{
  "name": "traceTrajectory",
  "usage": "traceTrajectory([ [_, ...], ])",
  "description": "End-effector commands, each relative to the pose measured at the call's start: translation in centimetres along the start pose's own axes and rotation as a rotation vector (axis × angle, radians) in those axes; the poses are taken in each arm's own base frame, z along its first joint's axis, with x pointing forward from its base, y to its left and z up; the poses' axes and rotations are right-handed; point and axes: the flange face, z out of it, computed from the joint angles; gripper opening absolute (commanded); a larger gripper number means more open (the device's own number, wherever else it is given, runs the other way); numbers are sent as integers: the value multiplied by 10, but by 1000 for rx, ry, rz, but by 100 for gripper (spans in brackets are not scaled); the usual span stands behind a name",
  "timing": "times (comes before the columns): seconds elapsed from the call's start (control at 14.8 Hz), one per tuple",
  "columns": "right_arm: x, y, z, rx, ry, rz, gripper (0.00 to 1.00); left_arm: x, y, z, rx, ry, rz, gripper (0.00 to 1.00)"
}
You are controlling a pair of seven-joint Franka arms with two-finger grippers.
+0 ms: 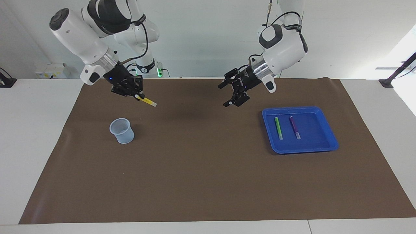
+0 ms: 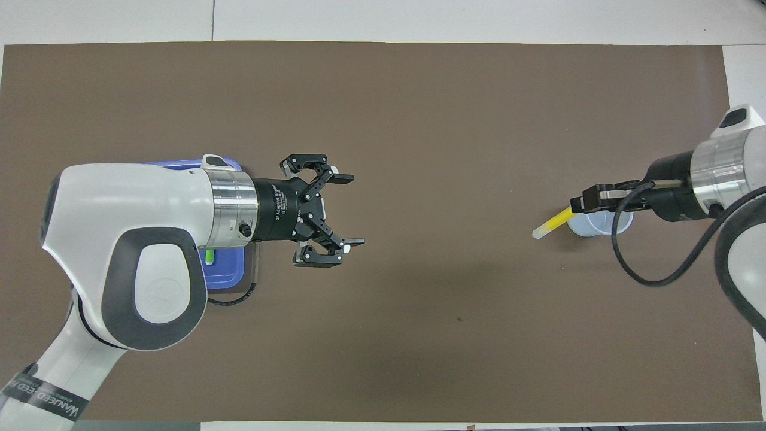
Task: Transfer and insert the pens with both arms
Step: 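Insert the yellow pen into the cup while the left gripper returns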
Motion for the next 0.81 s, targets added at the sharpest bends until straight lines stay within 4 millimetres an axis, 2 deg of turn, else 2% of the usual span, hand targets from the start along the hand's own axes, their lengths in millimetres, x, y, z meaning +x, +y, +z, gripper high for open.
traceTrajectory([
  [0.0,-4,17,-12,-132,-18,-81,0,17,1,-22,35,151,105,100],
  [0.13,-3,22,-10,-231,-33,-157,0,37,4,-31,84,258,209,100],
  [0.27,-4,29,-2,-253,-54,-194,0,61,8,-49,153,261,370,100],
  [0.4,7,45,11,-265,-53,-205,0,90,16,-71,212,314,532,100],
  [0.54,16,52,27,-270,-57,-216,0,106,20,-79,258,386,663,100],
  [0.74,24,73,46,-283,-54,-255,0,145,32,-95,355,465,887,100],
])
